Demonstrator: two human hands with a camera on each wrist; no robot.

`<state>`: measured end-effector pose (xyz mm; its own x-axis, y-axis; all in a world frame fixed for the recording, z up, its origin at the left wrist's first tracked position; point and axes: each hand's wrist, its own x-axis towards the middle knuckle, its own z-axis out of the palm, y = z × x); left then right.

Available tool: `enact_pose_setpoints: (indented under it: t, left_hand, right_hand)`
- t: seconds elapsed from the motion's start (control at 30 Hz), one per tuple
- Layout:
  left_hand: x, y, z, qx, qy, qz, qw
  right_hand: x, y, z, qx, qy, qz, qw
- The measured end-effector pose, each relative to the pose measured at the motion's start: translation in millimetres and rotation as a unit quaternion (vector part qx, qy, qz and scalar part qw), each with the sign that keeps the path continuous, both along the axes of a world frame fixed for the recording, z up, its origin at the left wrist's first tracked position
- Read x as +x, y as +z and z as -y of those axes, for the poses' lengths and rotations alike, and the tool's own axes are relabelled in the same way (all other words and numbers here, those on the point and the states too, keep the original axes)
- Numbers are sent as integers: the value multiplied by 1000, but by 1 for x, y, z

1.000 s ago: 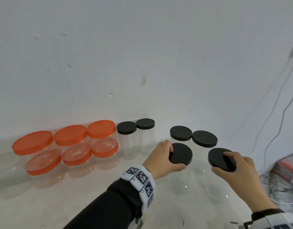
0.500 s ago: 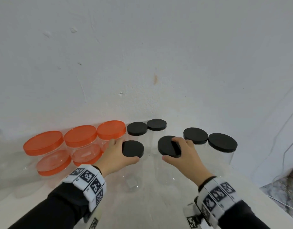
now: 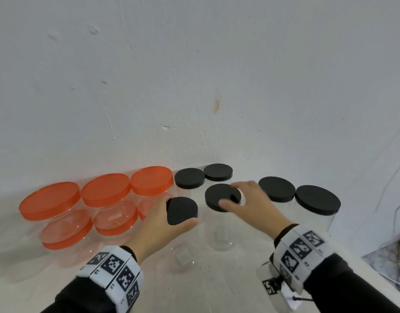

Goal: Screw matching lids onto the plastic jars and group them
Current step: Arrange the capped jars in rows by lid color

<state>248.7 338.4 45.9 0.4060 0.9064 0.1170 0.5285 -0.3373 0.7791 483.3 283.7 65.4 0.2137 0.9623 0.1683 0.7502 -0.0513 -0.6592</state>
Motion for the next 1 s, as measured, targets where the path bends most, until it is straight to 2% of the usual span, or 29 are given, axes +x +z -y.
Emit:
enact_pose_setpoints:
  t: [0.1,0.17,0.27,0.37,0.5,0.7,0.8,1.0]
  left_hand:
    - [1,0,8,9,6,21,1000]
    - [2,0,12,9,12,35,999]
    - [3,-1,14,3,21,50,999]
    - [3,-2,14,-4,31,59,998]
    - [4,-5,14,-18,37,70,997]
    - [2,-4,16,-37,22,85,995]
    - [2,-3,16,-41,28,74,996]
    - [4,-5,14,-50,36,68,996]
  right_hand:
    - [23,25,-2,53,-88,60,993]
    - [37,38,-5,-21,-129,131,983]
    - [49,49,-10,-200,-138,231,942]
    - [52,55,-15,-264,-136,238,925]
    - [50,59,-31,-255,-146,234,927]
    - [46,49,-67,-150,-147,147,967]
    - [48,40,-82,-110,-132,139,975]
    - [57,29,-100,-106,-90,129,982]
